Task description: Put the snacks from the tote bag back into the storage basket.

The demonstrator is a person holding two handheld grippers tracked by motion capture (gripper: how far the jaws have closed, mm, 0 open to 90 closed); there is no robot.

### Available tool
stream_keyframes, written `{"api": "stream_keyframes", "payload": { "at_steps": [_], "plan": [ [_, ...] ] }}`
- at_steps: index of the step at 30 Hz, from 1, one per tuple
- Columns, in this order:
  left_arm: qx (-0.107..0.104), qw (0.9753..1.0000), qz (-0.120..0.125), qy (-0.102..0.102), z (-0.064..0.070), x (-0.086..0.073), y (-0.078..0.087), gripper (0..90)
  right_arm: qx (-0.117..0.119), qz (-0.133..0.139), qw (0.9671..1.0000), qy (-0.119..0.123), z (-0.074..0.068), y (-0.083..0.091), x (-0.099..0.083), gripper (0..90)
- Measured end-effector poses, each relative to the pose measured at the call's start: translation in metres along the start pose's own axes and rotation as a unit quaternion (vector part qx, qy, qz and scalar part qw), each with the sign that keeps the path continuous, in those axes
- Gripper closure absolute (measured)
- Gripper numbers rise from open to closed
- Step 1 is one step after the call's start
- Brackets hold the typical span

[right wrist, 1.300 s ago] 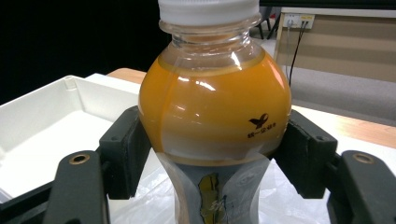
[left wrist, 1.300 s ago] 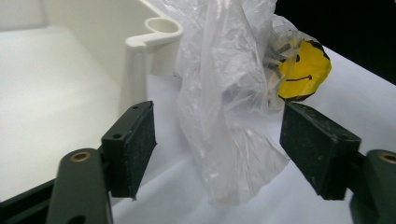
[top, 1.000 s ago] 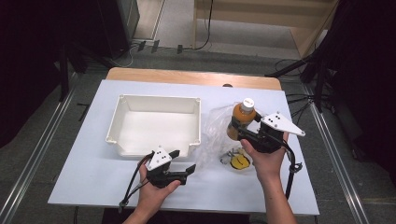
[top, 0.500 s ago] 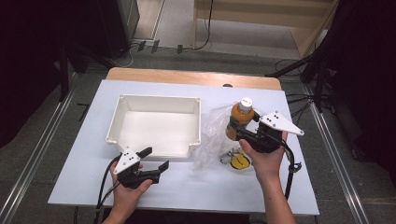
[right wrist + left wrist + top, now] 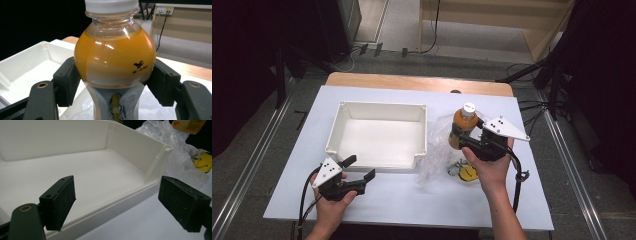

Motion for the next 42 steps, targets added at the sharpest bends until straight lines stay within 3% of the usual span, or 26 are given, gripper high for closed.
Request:
{"api": "stream_keyframes", "payload": {
  "at_steps": [9, 16, 42],
  "plan": [
    [0.024, 0.9995, 0.014, 0.015, -0.014, -0.001, 0.011, 9.1, -0.001, -0.005, 1.0, 0.0, -0.005, -0.007, 0.003, 32.7],
    [0.019, 0.9995, 0.022, 0.011, -0.018, -0.001, 0.016, 3.0, -0.001, -0.006, 1.0, 0.003, -0.006, -0.009, 0.006, 32.7],
    [0.051, 0.9983, 0.027, 0.004, -0.036, -0.005, 0.034, 2.4, 0.01, -0.002, 0.9999, 0.011, -0.025, -0.031, 0.027, 32.7]
  ]
}}
Point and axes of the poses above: each handheld gripper's, and its own axes: y roughly backward along the jaws, x roughly out of its top, z roughly to its right, the point moved 4 cm from there along -y, roughly forward along the jaws, and after that the axes turned 5 degrees about -z, right-handed, at the moved point
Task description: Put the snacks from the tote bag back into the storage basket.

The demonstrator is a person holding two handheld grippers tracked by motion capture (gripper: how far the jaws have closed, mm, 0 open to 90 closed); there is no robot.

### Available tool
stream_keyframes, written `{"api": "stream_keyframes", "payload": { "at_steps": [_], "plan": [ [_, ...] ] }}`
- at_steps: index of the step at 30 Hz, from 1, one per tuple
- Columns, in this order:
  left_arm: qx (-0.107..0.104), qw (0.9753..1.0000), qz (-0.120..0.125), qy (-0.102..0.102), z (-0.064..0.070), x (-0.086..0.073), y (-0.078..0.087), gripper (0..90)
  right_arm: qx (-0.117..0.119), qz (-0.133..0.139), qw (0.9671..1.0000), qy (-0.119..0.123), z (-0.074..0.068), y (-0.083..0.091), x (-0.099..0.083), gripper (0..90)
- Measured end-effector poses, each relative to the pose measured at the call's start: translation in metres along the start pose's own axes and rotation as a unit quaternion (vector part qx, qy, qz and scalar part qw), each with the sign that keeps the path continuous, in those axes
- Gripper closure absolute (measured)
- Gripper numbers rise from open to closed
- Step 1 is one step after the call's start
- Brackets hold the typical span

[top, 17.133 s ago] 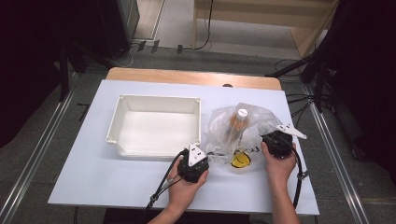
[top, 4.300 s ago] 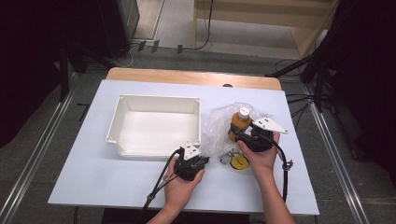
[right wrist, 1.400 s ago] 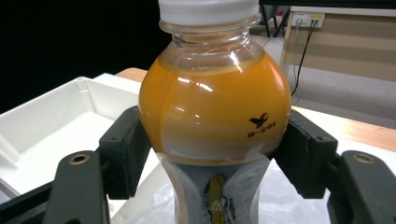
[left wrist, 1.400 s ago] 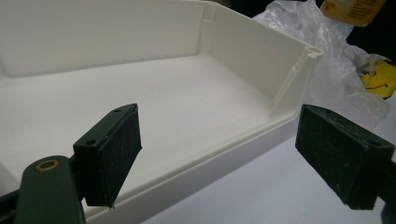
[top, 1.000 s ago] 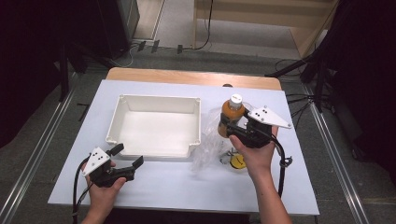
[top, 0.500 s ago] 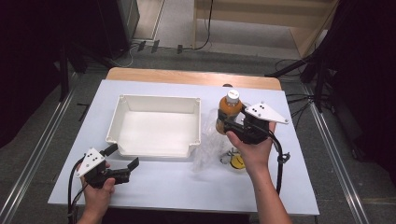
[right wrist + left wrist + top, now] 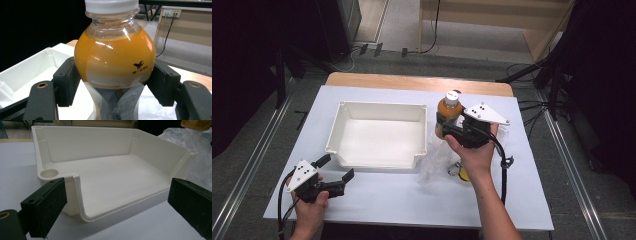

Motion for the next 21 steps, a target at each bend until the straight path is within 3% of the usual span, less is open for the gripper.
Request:
{"api": "stream_keyframes", "payload": {
  "at_steps": [8, 21],
  "plan": [
    [0.002, 0.9999, 0.003, -0.017, 0.0, -0.001, 0.002, 2.4, 0.001, -0.007, 1.0, -0.001, -0.005, -0.011, 0.004, 32.6],
    [0.021, 0.9997, 0.012, 0.005, -0.014, 0.0, 0.007, 2.4, 0.004, -0.014, 0.9999, -0.004, -0.012, -0.029, 0.012, 32.6]
  ]
}}
Point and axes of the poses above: each handheld gripper's, and its own axes: y roughly backward along the jaws, x roughly out of its top, z roughly to its right, the point moved 4 cm from there along -y, roughly forward along the jaws, and after that the axes turned 5 degrees about -z, right-handed, at the moved point
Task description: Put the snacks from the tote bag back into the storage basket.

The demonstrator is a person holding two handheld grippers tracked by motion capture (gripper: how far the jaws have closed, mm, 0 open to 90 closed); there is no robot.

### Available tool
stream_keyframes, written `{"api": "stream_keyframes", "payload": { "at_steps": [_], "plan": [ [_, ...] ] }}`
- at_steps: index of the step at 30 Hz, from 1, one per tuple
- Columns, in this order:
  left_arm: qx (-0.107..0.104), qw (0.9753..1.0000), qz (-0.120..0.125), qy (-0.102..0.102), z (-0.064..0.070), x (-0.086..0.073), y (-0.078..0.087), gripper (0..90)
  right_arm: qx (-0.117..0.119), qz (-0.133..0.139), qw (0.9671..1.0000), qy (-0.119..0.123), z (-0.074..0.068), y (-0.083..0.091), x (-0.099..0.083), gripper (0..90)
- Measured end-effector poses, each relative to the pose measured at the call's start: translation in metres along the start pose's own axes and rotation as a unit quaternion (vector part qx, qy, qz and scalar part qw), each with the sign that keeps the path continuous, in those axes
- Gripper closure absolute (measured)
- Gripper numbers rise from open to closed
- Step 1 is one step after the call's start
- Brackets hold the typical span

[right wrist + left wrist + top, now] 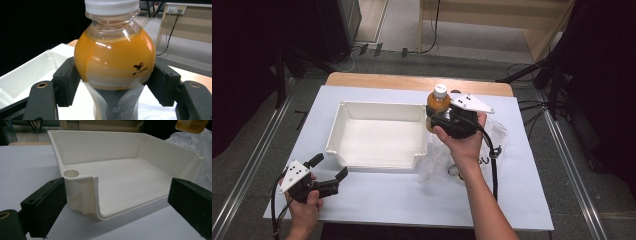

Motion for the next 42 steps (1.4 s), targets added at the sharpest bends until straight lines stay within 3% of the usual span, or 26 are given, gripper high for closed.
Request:
{"api": "stream_keyframes", "payload": {
  "at_steps": [10, 42],
  "plan": [
    [0.015, 0.9999, 0.005, 0.007, -0.01, 0.001, 0.003, 2.4, 0.007, -0.005, 1.0, 0.001, -0.008, -0.013, 0.0, 32.5],
    [0.022, 0.9997, 0.004, 0.007, -0.01, -0.001, 0.003, 2.4, 0.029, -0.024, 0.9992, 0.008, -0.039, -0.046, -0.007, 32.4]
  ]
}}
Point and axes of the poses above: each handheld gripper's, and its own axes: y roughly backward along the jaws, x roughly out of its top, z roughly to its right, the point moved 4 cm from there along -y, roughly forward along the jaws, and after that the axes turned 5 degrees about -z, right-handed, at the moved point
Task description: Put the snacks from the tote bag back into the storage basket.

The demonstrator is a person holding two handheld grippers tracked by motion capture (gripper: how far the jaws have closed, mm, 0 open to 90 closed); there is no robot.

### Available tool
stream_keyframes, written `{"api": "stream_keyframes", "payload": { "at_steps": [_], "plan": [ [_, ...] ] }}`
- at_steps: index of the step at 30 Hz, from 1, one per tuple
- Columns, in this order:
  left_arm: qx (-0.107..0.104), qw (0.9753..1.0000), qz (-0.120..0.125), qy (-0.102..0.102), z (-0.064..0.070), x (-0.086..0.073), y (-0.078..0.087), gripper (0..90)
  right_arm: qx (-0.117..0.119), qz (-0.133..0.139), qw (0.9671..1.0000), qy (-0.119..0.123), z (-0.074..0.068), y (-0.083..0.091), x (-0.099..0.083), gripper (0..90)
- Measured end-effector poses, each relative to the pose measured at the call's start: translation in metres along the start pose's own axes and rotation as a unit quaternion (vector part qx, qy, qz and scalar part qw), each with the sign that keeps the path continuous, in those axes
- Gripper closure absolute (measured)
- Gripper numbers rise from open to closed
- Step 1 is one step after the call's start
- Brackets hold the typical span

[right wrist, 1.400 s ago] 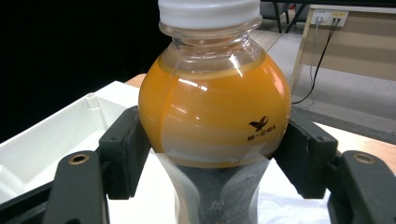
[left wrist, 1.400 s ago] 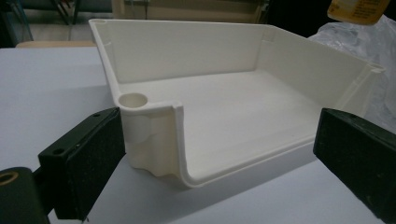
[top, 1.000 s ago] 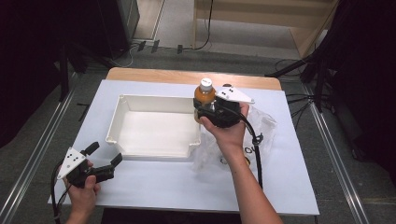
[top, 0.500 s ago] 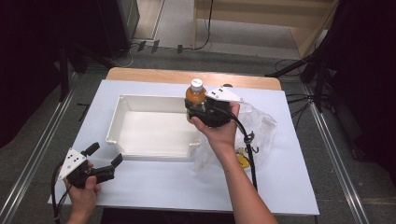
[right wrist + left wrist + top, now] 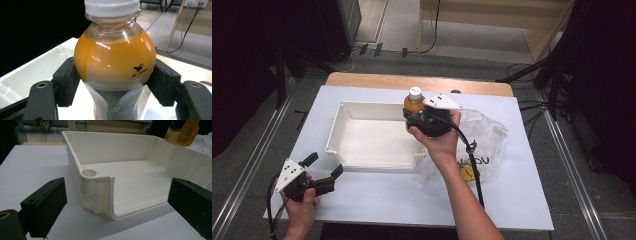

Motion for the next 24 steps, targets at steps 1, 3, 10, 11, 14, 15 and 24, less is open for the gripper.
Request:
{"api": "stream_keyframes", "payload": {
  "at_steps": [1, 3, 10, 11, 14, 15, 24],
  "plan": [
    [0.001, 1.0, 0.001, 0.0, 0.0, 0.0, 0.0, 2.4, 0.0, -0.001, 1.0, 0.0, 0.0, -0.001, 0.0, 32.4],
    [0.001, 1.0, 0.002, 0.0, 0.0, 0.0, 0.0, 2.4, -0.001, -0.004, 1.0, 0.001, -0.001, -0.003, -0.002, 32.4],
    [0.003, 1.0, 0.002, -0.001, 0.0, 0.0, 0.0, 2.4, 0.001, -0.01, 0.9999, 0.005, -0.003, -0.009, -0.006, 32.4],
    [0.004, 1.0, 0.001, -0.001, 0.0, 0.0, 0.0, 2.4, 0.002, -0.011, 0.9999, 0.004, -0.004, -0.01, -0.007, 32.4],
    [0.004, 1.0, 0.002, 0.0, 0.0, 0.0, 0.0, 2.4, 0.002, -0.013, 0.9999, 0.005, -0.004, -0.012, -0.008, 32.3],
    [0.004, 1.0, 0.002, 0.0, 0.0, 0.0, 0.0, 2.4, 0.001, -0.014, 0.9999, 0.005, -0.003, -0.013, -0.008, 32.3],
    [0.006, 1.0, 0.002, -0.001, 0.0, 0.0, 0.0, 2.4, -0.008, -0.025, 0.9996, 0.003, 0.002, -0.018, -0.018, 32.3]
  ]
}}
Point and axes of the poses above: each handheld gripper's, and its own axes: y roughly backward along the jaws, x roughly out of its top, z roughly to its right, the point moved 4 cm from there along -y, roughly forward along the jaws, and after that the axes turned 5 degrees about -z, right-handed, at the moved point
